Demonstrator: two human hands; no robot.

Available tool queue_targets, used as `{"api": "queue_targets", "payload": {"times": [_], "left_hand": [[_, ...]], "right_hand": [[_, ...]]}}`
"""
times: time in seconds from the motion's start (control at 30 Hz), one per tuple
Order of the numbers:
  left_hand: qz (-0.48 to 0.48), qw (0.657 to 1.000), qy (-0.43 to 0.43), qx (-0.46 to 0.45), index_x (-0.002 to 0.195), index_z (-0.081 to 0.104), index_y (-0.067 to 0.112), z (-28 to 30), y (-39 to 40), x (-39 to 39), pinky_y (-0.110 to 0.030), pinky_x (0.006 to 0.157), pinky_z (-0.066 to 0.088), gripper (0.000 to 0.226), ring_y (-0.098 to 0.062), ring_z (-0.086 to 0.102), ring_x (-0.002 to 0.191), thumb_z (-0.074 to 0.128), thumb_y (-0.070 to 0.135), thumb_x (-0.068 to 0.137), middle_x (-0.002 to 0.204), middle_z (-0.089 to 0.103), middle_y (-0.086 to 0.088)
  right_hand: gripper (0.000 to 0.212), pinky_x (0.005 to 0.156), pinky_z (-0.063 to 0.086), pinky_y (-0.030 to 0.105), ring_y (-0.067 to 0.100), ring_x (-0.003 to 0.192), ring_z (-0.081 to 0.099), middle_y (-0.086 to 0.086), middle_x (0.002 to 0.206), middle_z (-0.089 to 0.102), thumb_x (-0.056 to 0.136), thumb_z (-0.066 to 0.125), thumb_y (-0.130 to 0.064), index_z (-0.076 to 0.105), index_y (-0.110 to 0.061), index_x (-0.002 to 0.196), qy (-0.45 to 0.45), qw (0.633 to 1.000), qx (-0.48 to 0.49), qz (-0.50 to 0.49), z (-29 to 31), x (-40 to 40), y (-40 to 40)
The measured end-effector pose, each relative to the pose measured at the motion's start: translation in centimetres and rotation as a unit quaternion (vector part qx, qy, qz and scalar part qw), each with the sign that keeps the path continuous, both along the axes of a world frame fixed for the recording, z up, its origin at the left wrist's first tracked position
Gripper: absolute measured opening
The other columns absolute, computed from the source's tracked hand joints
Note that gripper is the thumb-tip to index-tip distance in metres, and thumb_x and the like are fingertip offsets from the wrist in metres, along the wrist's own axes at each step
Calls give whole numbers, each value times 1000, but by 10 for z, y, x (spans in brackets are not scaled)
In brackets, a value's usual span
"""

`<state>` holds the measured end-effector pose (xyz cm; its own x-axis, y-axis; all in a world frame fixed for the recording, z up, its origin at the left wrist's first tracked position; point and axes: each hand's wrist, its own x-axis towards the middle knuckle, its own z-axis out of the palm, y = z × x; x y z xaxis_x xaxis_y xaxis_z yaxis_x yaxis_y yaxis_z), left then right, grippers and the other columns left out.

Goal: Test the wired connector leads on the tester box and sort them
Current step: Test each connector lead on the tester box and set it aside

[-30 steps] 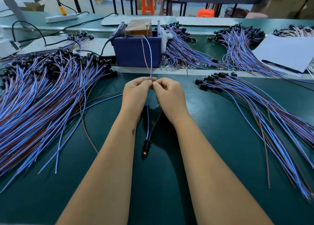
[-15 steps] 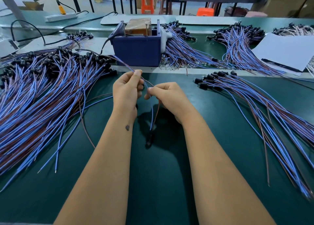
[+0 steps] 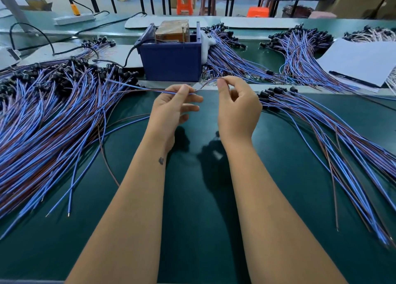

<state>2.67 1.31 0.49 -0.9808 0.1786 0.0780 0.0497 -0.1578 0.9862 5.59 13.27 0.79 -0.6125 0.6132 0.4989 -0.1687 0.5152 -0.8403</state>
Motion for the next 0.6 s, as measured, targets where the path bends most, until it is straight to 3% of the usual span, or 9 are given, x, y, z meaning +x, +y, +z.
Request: {"api": "queue_targets", "payload": {"times": [0.13, 0.23, 0.33, 0.43, 0.5, 0.6], "left_hand": [[-13, 990, 56, -131, 86, 66, 23, -5, 6, 4, -19, 64, 45, 16, -6, 67, 73, 55, 21, 99, 84, 76, 5], [-39, 967, 111, -224, 90, 72, 18, -12, 13, 7, -28, 80, 54, 12, -15, 70, 85, 63, 12, 93, 85, 75, 2], [-76, 938, 168, -294, 92, 77, 22, -15, 17, 12, -28, 83, 54, 16, -10, 69, 84, 69, 9, 85, 87, 76, 5], [-127, 917, 184, -330, 83, 77, 32, -14, 18, 16, -32, 77, 53, 27, -13, 67, 78, 71, 6, 80, 80, 75, 1], [-138, 899, 201, -365, 84, 78, 31, -14, 18, 15, -30, 83, 53, 31, -15, 69, 85, 67, 2, 80, 83, 76, 3], [-145, 899, 195, -365, 87, 79, 23, -12, 17, 16, -27, 92, 50, 36, -7, 68, 92, 59, -5, 80, 90, 76, 10]], "right_hand": [[34, 73, 47, 26, 17, 79, 58, 0, 82, 63, 82, 44, 8, 66, -16, 90, 12, 982, -185, 46, 0, -3, 5], [34, 72, 47, 27, 16, 73, 59, 0, 71, 62, 80, 43, 9, 66, -15, 75, 32, 945, -319, 61, -1, -3, 10], [32, 76, 52, 33, 16, 71, 62, -6, 71, 63, 82, 45, 5, 66, -19, 75, 6, 958, -285, 36, -5, -6, 12], [36, 84, 55, 39, 26, 86, 67, -10, 78, 62, 79, 42, 8, 64, -21, 79, -38, 969, -244, 22, -11, -6, 12], [40, 83, 54, 39, 26, 86, 66, -9, 79, 63, 77, 40, 8, 63, -24, 76, -50, 966, -252, 26, -13, -6, 12], [42, 77, 52, 36, 22, 78, 61, -6, 80, 64, 76, 38, 9, 62, -26, 73, -53, 965, -254, 32, -17, -4, 12]]}}
